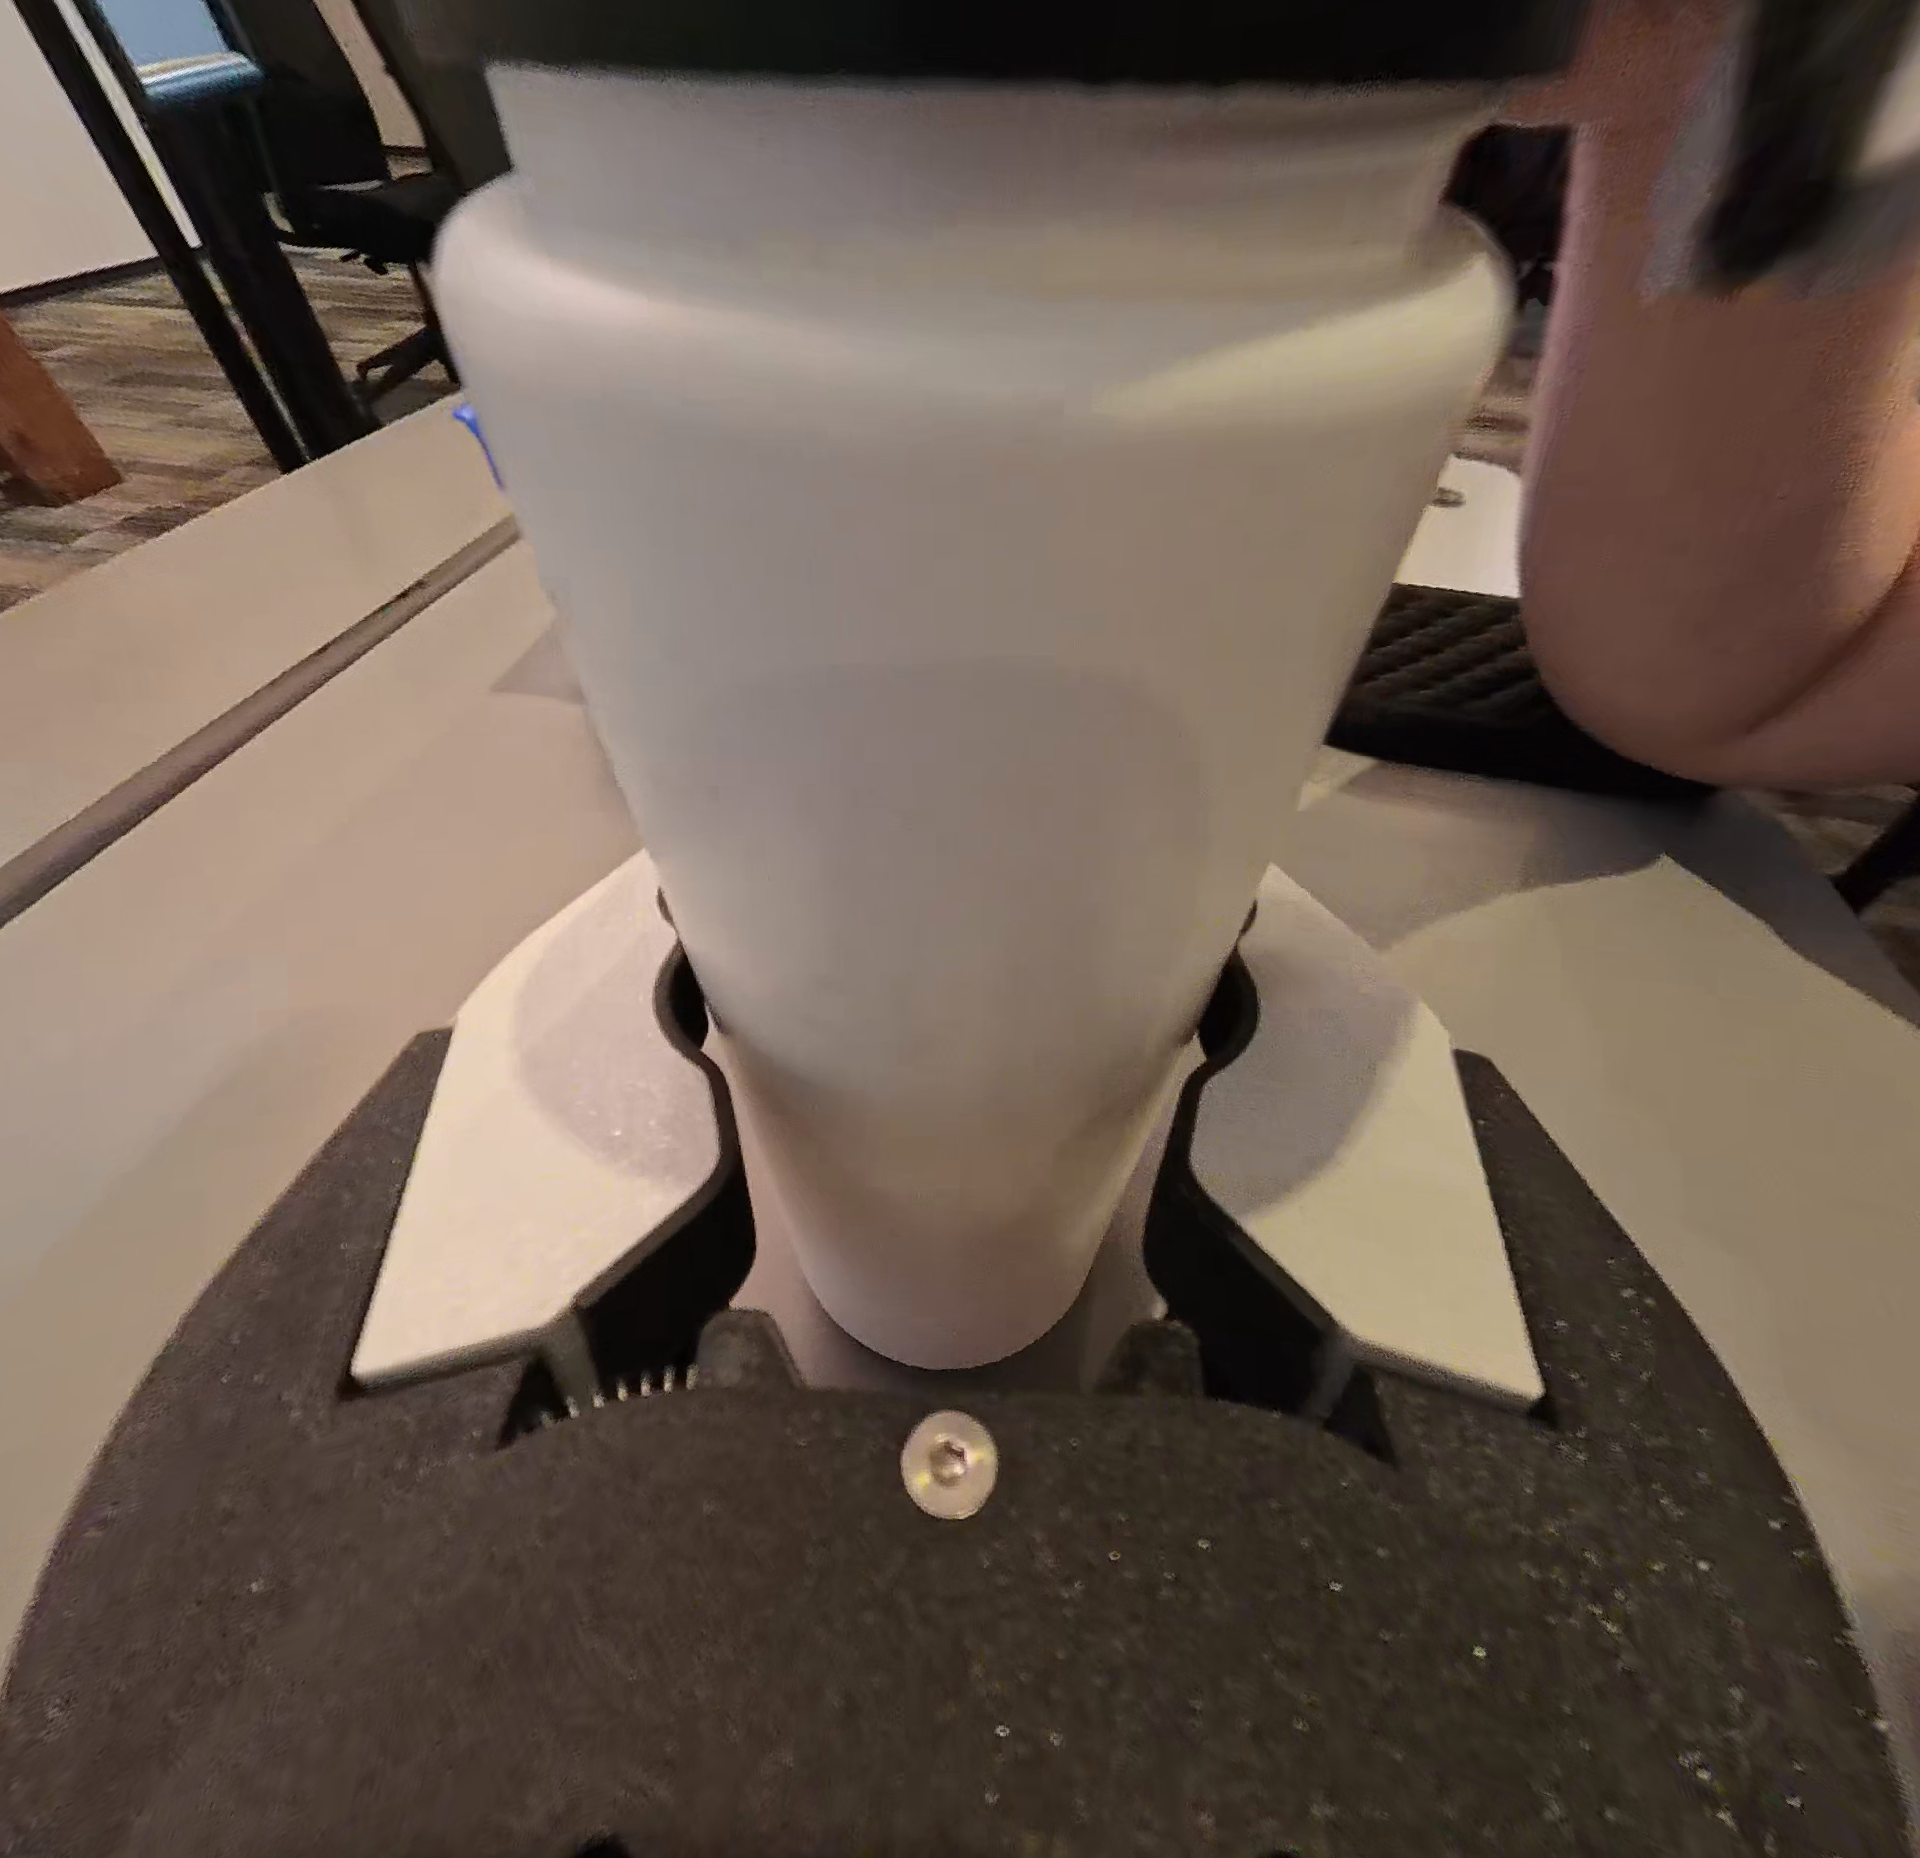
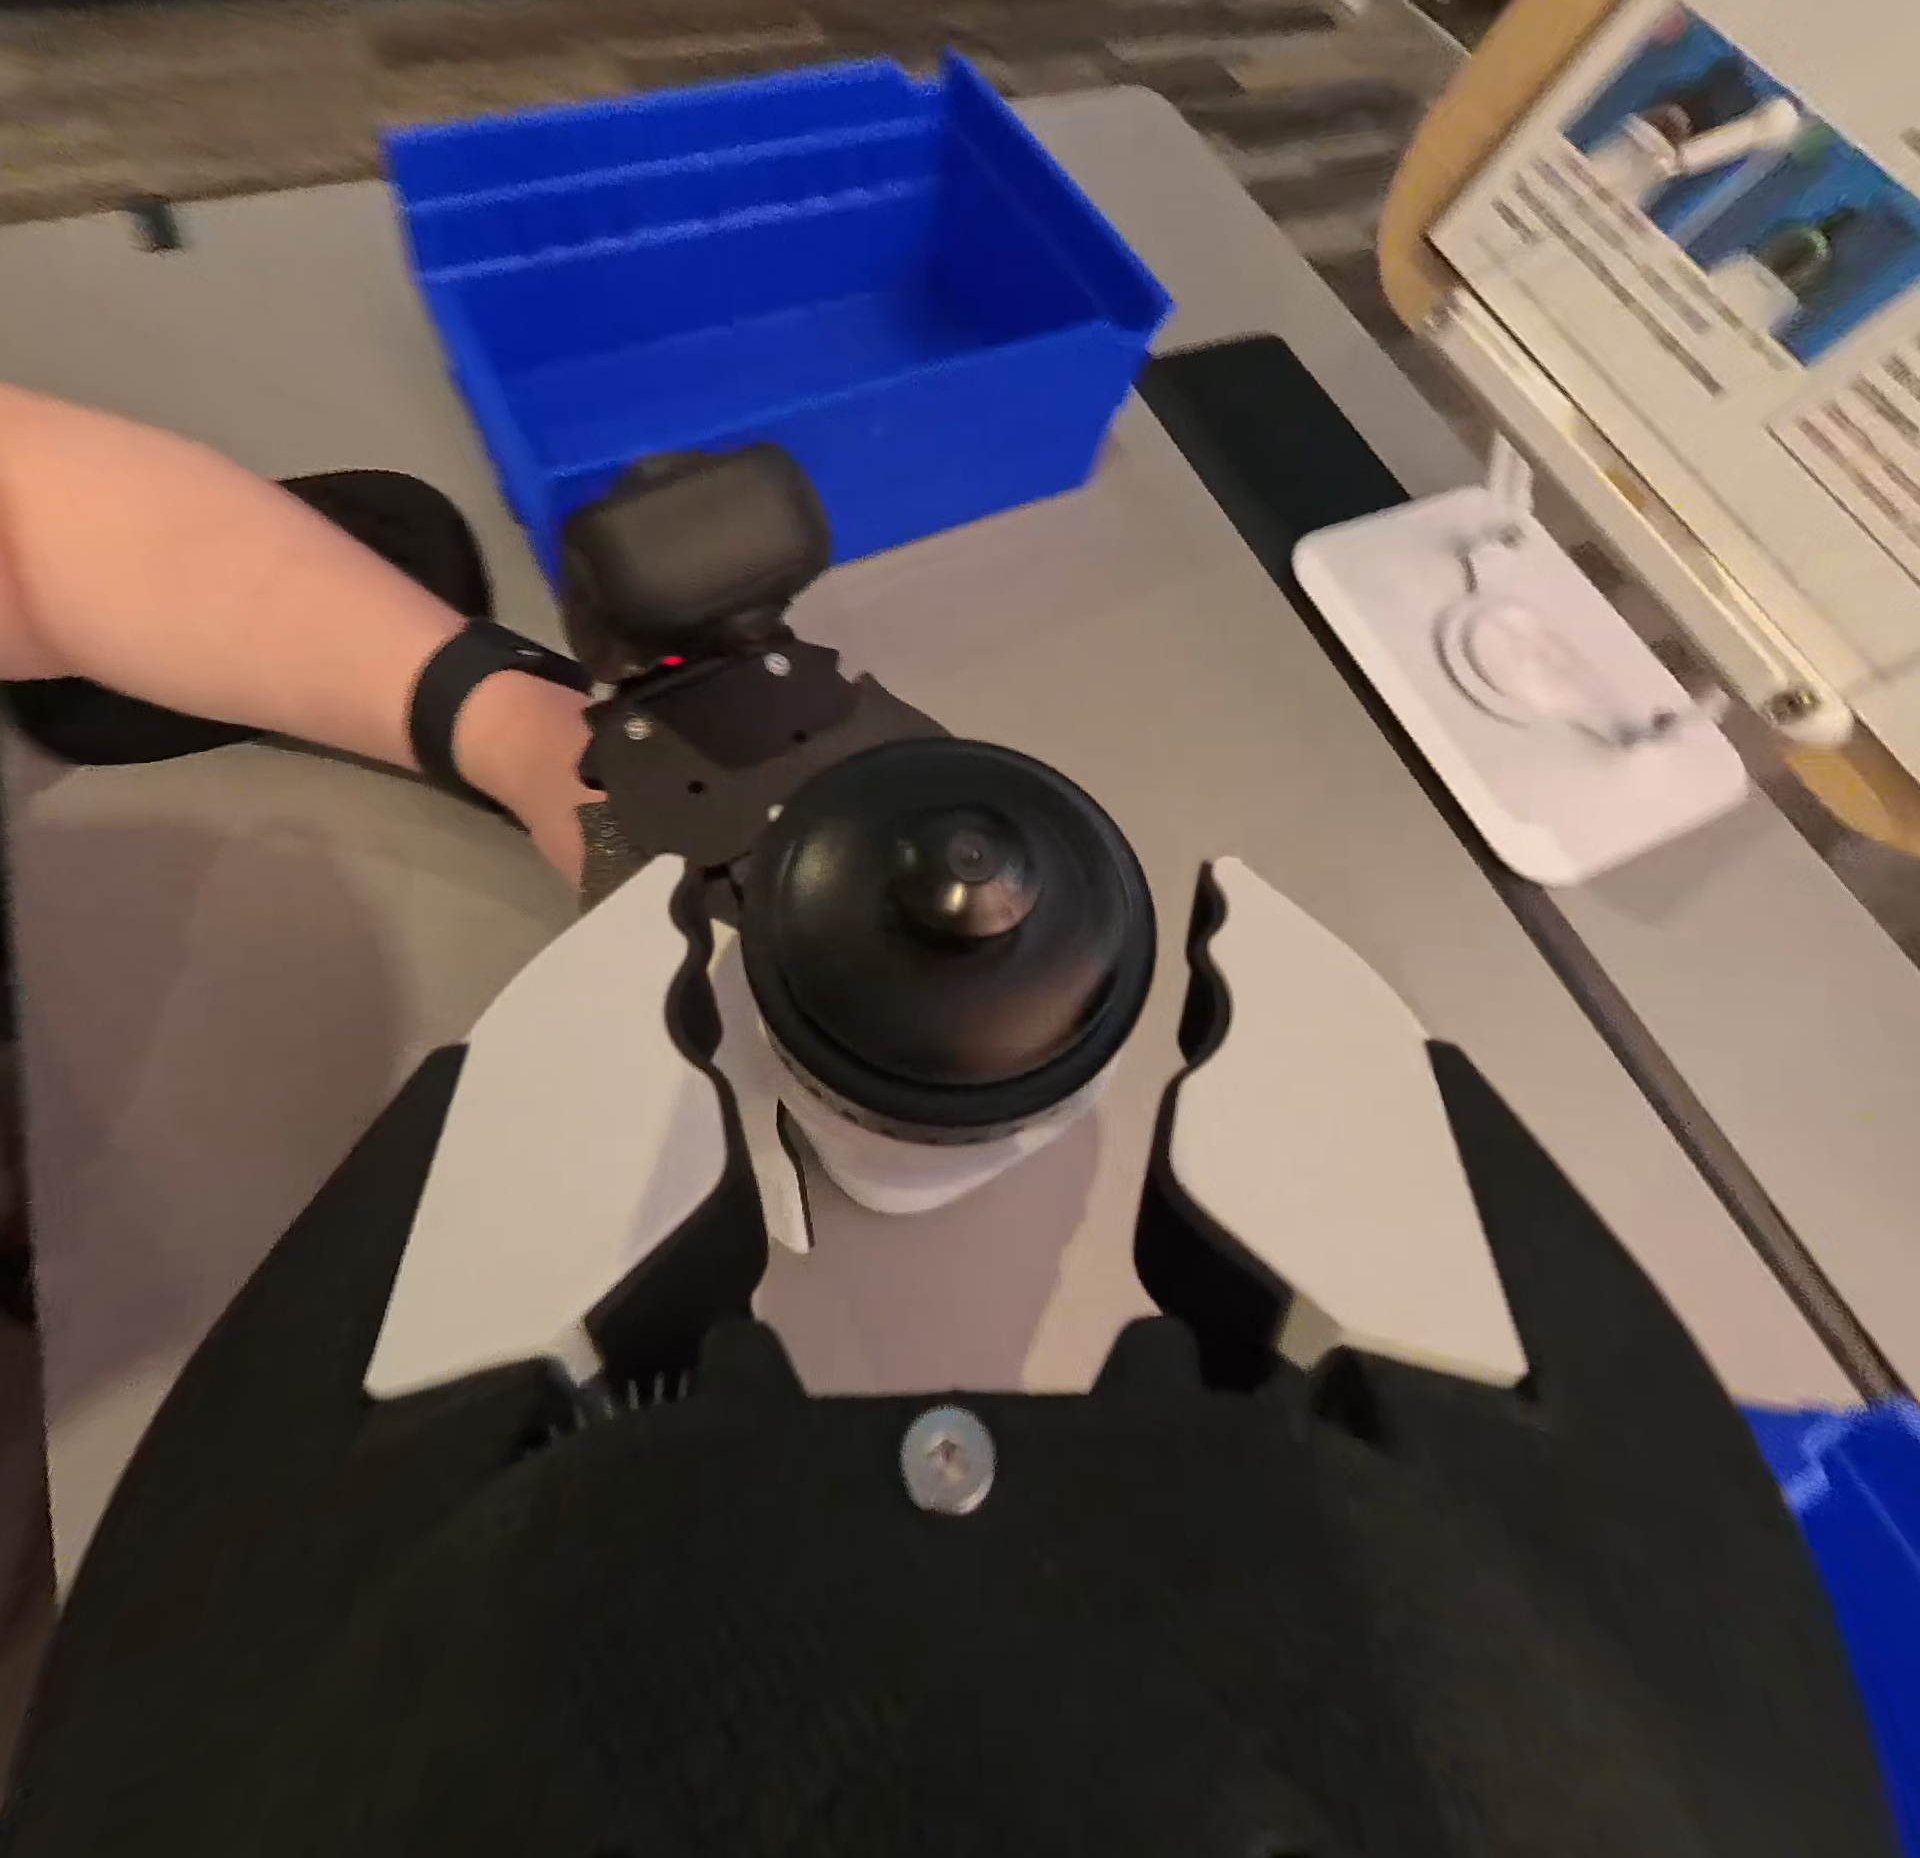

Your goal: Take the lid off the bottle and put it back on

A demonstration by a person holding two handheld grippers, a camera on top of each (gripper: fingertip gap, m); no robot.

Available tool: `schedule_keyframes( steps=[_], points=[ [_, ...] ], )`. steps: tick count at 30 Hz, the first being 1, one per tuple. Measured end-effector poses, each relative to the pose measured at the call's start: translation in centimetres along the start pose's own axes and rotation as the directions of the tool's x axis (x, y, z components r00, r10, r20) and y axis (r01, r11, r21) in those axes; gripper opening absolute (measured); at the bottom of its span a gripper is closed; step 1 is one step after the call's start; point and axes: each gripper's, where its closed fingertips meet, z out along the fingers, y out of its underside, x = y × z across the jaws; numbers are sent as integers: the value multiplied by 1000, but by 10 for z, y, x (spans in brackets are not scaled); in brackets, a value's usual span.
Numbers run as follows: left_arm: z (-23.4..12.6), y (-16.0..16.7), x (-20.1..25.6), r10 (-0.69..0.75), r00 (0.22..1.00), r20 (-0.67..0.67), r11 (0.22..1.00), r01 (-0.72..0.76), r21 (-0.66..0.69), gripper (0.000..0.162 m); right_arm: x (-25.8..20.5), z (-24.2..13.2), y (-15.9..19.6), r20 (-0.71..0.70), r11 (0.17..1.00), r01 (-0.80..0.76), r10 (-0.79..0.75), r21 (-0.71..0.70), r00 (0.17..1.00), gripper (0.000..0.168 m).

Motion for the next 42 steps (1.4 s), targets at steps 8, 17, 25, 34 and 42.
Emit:
schedule_keyframes(
  steps=[8,17,25,34,42],
  points=[
    [0,2,20,50,993,-109,998,-53,-21,95,-24,-12,9,245,985,170,-172,31,954,79],
    [4,1,41,69,979,-194,997,-73,-15,95,-44,-18,9,493,983,96,-164,159,855,81],
    [-1,2,-3,11,1000,28,1000,-10,-26,95,-5,2,2,59,998,-63,63,-2,996,79],
    [-2,3,53,172,951,-256,983,-182,-16,95,-66,-31,12,472,936,297,-351,186,809,79],
    [2,2,42,63,976,-207,997,-70,-28,95,-42,-19,2,398,966,171,-237,194,886,89]
  ],
)
